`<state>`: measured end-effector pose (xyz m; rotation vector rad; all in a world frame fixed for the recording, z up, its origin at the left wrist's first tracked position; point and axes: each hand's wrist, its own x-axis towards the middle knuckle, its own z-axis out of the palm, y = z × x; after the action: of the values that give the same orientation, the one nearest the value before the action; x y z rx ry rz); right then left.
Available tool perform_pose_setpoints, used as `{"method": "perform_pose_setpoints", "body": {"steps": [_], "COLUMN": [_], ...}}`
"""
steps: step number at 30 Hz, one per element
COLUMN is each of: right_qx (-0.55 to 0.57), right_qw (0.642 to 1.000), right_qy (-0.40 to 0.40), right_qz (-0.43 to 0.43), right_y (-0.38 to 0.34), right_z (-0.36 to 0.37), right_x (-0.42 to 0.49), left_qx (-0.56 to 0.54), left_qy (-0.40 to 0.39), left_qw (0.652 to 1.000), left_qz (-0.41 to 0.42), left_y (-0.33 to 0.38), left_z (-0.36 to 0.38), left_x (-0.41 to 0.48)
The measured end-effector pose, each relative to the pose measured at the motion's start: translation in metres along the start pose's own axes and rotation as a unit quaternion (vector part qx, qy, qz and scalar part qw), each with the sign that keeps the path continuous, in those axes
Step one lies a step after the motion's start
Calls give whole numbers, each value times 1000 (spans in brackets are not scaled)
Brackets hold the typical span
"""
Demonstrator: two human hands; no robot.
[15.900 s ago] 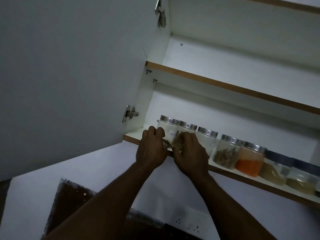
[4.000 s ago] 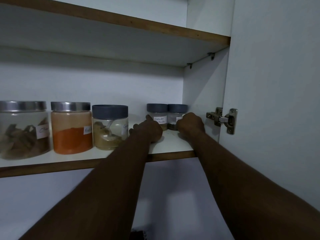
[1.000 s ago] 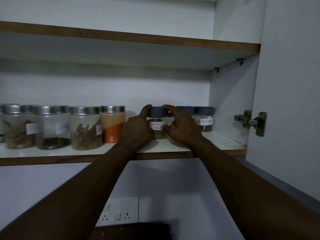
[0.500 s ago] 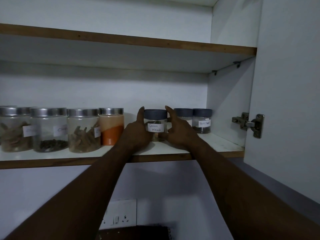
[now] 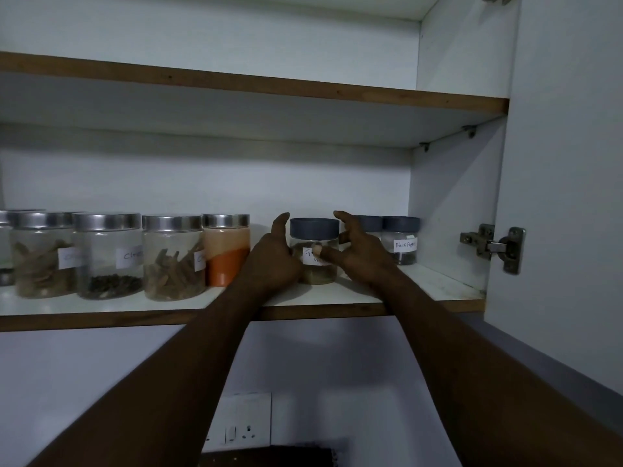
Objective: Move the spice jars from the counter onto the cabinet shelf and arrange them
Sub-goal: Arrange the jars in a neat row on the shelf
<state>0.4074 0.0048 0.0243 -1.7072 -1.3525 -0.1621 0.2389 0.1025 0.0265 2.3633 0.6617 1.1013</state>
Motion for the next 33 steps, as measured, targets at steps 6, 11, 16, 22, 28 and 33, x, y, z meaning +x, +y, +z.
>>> {"method": "perform_pose_setpoints", "body": {"steps": [6,11,16,22,28,33], "right_qx": [18,20,22,5,-22,-18], "right_qw": [1000,1000,999,998,998,998], "right_qy": [8,-1,6,20,24,29], "right_qz": [-1,-14,-38,-54,-60,-61], "right_y": [-8,-10,-10,-12,-11,-8], "right_z": [-5,-5,-5,-6,-5,-6], "right_x": [-8,-9,-10,-10,-12,-10], "left_qx": [32,131,304,281,213,119], "left_qy": [27,211,343,284,285,284], "left_qw": [999,968,888,909,922,944], "left_qz": [-8,33,21,-117,-154,-117], "left_y": [9,23,33,20,13,9], "left_z": [-4,-11,-9,-9,-11,-10], "left_x": [-7,-26,-35,-24,-17,-14]}}
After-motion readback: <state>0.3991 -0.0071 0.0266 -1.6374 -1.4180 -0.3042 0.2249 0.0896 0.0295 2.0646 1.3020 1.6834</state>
